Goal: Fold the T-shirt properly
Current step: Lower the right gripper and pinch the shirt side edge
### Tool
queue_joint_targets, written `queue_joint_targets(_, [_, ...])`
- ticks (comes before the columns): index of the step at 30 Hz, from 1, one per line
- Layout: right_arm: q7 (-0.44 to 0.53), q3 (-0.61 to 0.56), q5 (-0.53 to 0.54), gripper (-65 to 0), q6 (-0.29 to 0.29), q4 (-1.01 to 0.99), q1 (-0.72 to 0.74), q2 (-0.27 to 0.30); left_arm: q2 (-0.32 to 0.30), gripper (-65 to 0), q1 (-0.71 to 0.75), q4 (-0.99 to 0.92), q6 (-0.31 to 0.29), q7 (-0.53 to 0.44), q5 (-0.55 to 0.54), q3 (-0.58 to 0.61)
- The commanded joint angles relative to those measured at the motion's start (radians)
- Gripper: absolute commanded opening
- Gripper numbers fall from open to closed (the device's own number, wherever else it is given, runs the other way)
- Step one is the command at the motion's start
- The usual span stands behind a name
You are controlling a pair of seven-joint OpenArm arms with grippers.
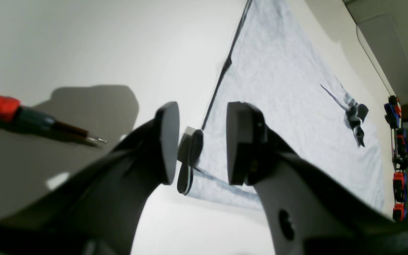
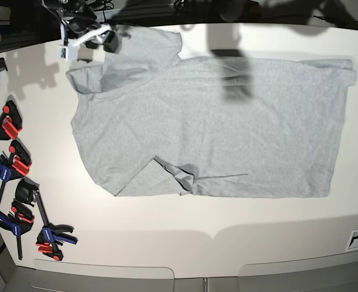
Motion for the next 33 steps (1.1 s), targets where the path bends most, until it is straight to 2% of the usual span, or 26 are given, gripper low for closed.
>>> queue_joint_targets(1, [0.040,0.002,-0.007,-31.0,-0.013,0.015,-0.002,0.005,-0.032,-44.3,0.002,0.013,-0.009,-0.013,-0.022,-0.012])
queue_joint_targets(11, [0.037,0.002,-0.006,-32.0,-0.002,-0.142,0.051,0.005,-0.032,-44.3,0.002,0.013,-0.009,-0.013,-0.024,-0.012])
queue_joint_targets(20, [-0.139,0.002,0.204,-32.0,0.037,-0.152,0.045,0.005,-0.032,-44.3,0.002,0.013,-0.009,-0.013,-0.023,-0.012])
queue_joint_targets(27, [-0.177,0.002,0.236,-32.0,0.050,-0.152,0.028,0.005,-0.032,-44.3,0.002,0.013,-0.009,-0.013,-0.021,-0.012])
queue_joint_targets(32, [-0.189,0.002,0.318,-32.2,0.081,-0.152,0.015,0.005,-0.032,-44.3,0.002,0.013,-0.009,-0.013,-0.021,-0.012])
queue_joint_targets(33, [-0.189,0.002,0.324,-34.1,0.087,-0.152,0.015,0.005,-0.032,-44.3,0.002,0.013,-0.009,-0.013,-0.021,-0.012])
